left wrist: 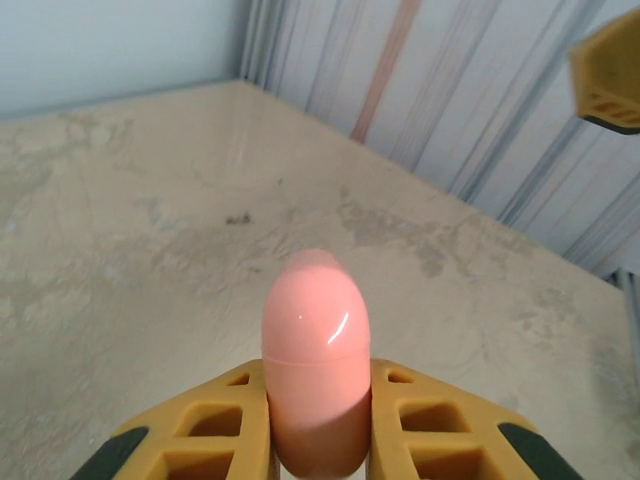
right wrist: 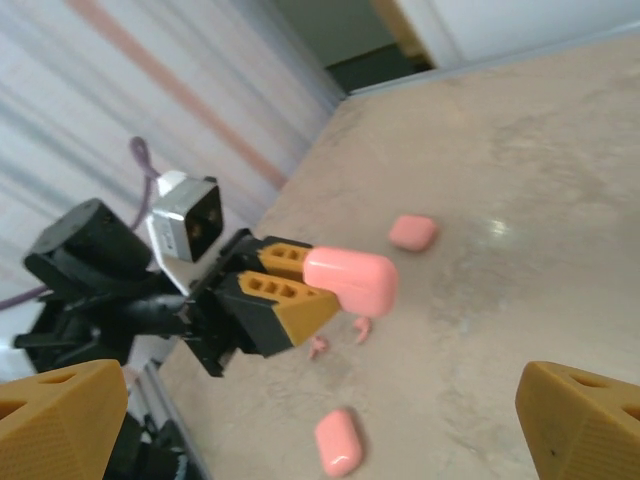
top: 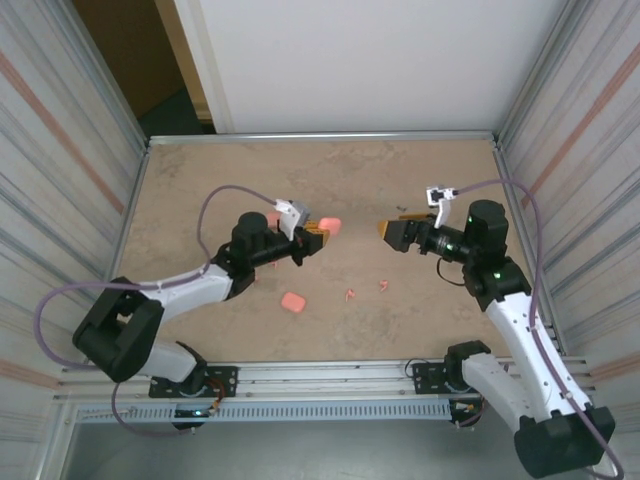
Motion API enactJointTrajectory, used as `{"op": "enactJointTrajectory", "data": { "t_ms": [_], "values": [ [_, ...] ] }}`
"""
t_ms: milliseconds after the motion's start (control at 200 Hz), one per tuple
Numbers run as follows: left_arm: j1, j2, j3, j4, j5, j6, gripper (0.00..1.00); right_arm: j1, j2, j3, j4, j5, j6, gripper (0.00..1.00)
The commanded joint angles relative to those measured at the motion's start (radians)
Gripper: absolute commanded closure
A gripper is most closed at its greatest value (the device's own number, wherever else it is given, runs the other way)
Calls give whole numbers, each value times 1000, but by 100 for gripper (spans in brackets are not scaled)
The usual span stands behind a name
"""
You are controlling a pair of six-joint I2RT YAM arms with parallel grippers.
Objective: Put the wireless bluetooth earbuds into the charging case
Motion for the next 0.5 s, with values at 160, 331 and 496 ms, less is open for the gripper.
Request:
{"op": "enactJointTrajectory", "data": {
  "t_ms": [160, 331, 496],
  "values": [
    [55, 115, 162, -250, -66, -70, 100, -131, -106, -85, -26, -12, 84, 0],
    [92, 219, 263, -359, -26, -122, 100, -174, -135, -94, -53, -36, 83, 0],
    [101, 319, 364, -435, -21, -138, 100, -194, -160, -97, -90, -32, 64, 0]
  ]
}}
